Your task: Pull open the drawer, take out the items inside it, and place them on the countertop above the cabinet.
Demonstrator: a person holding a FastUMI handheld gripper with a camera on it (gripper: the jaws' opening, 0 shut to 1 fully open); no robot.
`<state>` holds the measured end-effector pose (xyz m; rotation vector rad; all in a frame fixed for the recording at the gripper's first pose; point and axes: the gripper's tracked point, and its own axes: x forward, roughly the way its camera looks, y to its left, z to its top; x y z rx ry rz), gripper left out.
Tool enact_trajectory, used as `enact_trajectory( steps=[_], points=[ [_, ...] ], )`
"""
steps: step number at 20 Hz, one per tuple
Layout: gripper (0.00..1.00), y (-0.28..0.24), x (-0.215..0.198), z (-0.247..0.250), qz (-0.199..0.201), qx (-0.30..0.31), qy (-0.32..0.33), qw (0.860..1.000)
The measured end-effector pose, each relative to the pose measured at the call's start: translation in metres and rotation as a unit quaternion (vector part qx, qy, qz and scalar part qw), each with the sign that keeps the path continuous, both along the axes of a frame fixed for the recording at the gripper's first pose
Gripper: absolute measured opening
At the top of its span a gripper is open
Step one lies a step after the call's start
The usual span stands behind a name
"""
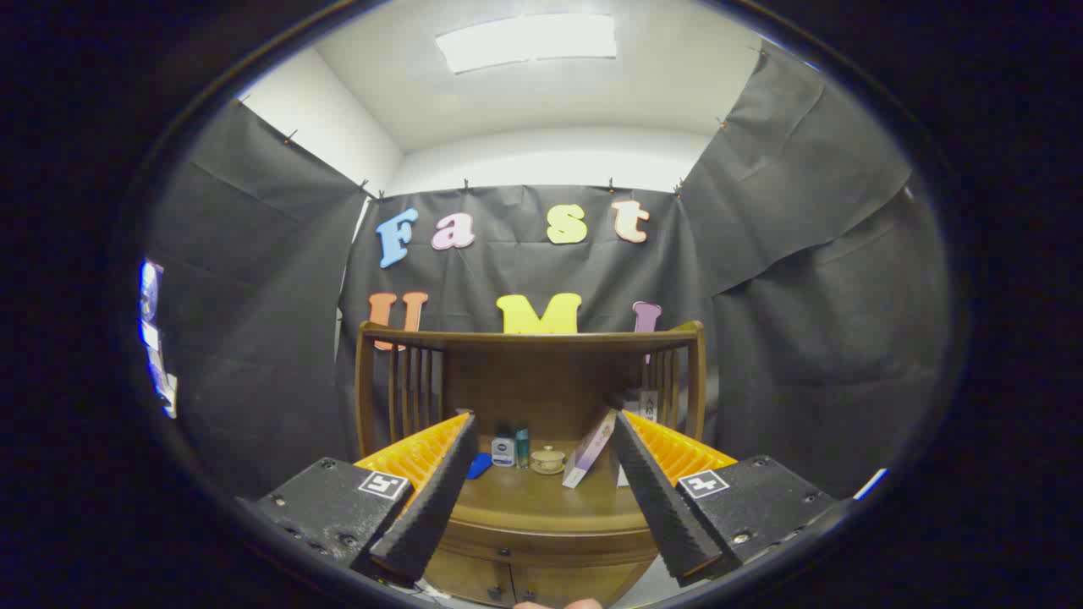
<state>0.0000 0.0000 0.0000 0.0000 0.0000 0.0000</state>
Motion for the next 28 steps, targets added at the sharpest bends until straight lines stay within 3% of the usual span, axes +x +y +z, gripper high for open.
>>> enact_trajectory(
  steps=[15, 23, 28],
  points=[
    [1.0, 0.007, 0.013, -0.022, -0.005, 0.016, 0.014, 1.0],
    [1.0, 0.013, 0.026, -0.067, -0.001, 0.032, 0.028, 0.999],
    [1.0, 0.025, 0.042, -0.123, 0.002, 0.024, 0.061, 0.998]
  ],
)
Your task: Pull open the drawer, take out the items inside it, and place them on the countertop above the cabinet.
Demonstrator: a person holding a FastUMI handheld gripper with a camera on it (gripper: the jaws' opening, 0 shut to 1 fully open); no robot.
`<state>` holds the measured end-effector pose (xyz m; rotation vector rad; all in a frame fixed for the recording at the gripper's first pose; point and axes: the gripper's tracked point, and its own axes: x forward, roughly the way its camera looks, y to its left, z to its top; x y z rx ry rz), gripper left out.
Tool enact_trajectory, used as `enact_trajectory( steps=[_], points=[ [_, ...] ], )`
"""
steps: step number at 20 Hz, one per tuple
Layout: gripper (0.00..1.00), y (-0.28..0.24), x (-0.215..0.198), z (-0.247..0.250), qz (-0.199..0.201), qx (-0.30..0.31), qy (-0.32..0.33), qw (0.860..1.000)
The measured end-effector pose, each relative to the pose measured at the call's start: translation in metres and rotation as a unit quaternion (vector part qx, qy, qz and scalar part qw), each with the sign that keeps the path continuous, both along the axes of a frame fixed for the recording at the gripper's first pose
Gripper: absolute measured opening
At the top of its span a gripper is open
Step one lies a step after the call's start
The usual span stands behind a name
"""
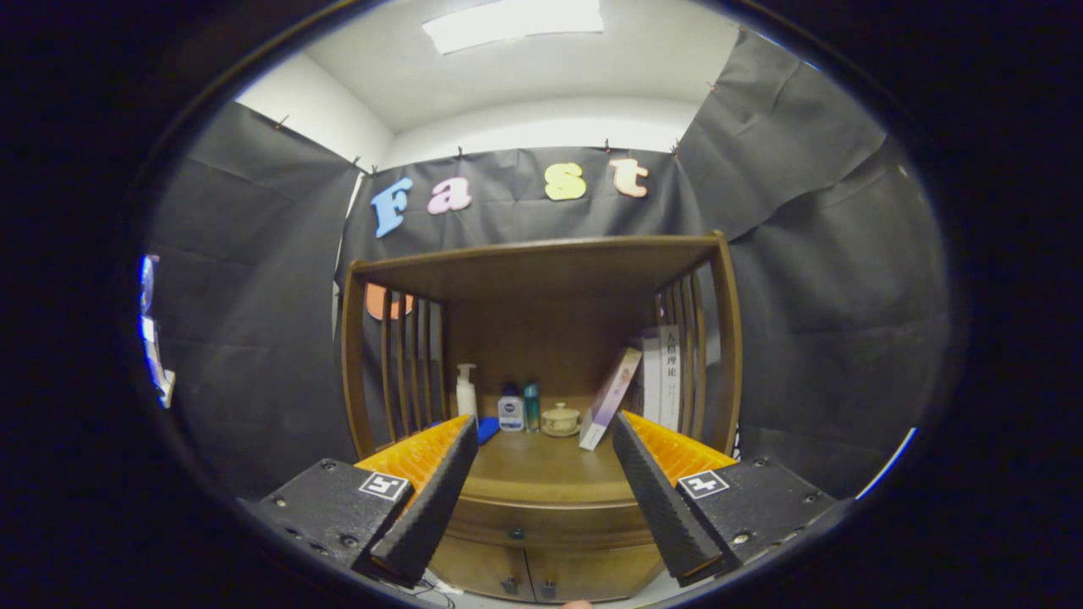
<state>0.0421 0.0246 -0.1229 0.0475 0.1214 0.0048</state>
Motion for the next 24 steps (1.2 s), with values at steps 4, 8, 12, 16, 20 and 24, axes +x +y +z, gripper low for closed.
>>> enact_trajectory(
  steps=[4, 8, 12, 16, 20, 24],
  points=[
    [1.0, 0.011, 0.013, -0.053, 0.006, -0.001, 0.049, 0.999],
    [1.0, 0.021, 0.026, -0.108, 0.006, 0.007, 0.091, 0.996],
    [1.0, 0.031, 0.039, -0.161, 0.005, -0.001, 0.131, 0.991],
    [1.0, 0.032, 0.058, -0.212, 0.001, -0.016, 0.164, 0.986],
    [0.9, 0.03, 0.067, -0.244, -0.017, -0.019, 0.178, 0.984],
    [0.75, 0.029, 0.074, -0.269, -0.026, -0.001, 0.193, 0.981]
  ],
)
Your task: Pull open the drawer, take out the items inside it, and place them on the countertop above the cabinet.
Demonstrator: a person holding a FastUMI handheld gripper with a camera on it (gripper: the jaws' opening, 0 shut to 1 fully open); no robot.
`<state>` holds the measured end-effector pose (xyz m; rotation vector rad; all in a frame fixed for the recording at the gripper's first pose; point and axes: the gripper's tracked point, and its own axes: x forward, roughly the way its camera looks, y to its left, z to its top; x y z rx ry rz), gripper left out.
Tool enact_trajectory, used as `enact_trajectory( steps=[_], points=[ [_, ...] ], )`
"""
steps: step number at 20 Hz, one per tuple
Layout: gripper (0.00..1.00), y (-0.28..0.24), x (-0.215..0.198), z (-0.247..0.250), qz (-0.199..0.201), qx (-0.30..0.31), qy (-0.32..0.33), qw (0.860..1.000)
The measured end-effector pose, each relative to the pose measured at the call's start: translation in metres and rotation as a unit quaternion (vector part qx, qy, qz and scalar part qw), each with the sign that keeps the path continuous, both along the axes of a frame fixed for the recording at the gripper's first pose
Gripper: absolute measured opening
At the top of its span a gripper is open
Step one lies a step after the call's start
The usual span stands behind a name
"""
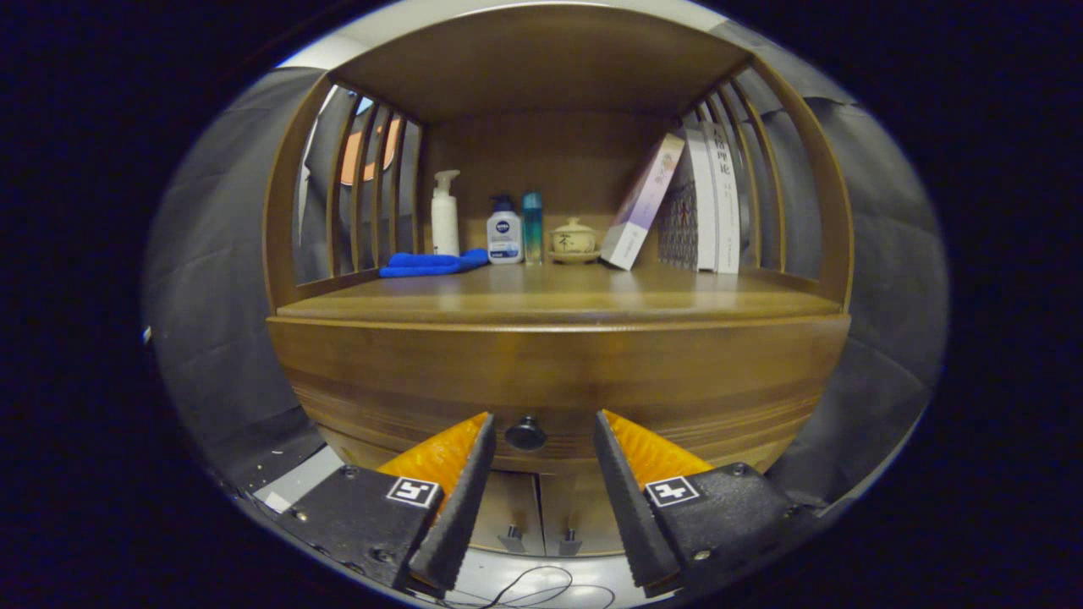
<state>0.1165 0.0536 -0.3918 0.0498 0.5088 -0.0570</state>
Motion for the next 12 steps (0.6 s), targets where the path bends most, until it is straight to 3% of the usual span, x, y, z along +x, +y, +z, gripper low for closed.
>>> enact_trajectory(
  steps=[4, 12],
  points=[
    [0.66, 0.001, 0.006, -0.002, 0.0, -0.011, -0.01, 1.0],
    [0.34, 0.011, 0.013, -0.008, -0.016, -0.008, -0.014, 1.0]
  ],
)
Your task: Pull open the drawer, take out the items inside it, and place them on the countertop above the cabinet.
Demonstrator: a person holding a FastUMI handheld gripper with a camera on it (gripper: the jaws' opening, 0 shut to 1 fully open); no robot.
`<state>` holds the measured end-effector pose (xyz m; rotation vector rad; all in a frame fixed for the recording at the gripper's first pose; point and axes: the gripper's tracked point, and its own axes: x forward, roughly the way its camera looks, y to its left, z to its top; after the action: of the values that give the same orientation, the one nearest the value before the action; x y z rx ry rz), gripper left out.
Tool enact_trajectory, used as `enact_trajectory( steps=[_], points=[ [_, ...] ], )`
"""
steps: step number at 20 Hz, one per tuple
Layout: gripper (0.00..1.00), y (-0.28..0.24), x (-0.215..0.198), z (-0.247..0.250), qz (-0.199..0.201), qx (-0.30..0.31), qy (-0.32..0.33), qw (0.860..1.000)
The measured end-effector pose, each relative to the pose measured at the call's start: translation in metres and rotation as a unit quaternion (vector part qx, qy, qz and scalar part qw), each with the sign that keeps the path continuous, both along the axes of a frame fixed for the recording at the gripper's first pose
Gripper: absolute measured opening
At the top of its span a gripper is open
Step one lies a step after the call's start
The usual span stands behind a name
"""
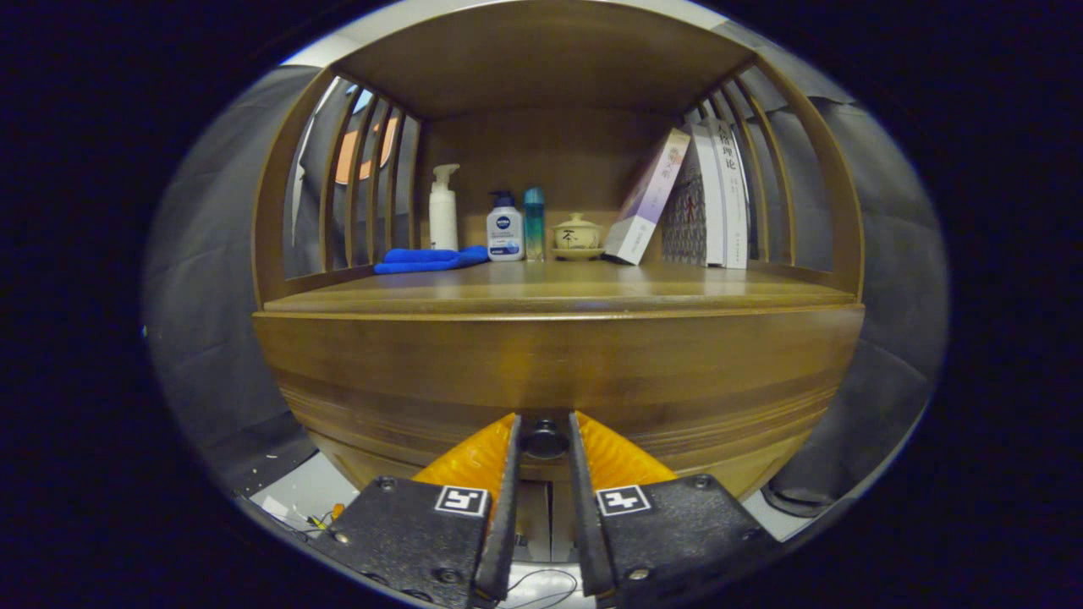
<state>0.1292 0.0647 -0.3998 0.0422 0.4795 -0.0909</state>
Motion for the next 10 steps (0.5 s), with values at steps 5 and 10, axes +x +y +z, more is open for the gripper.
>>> enact_trajectory(
  steps=[5, 10],
  points=[
    [0.23, 0.0006, -0.0008, 0.0, -0.004, -0.001, -0.003, 1.0],
    [0.21, -0.0002, -0.0055, -0.0005, -0.005, -0.008, 0.009, 1.0]
  ],
)
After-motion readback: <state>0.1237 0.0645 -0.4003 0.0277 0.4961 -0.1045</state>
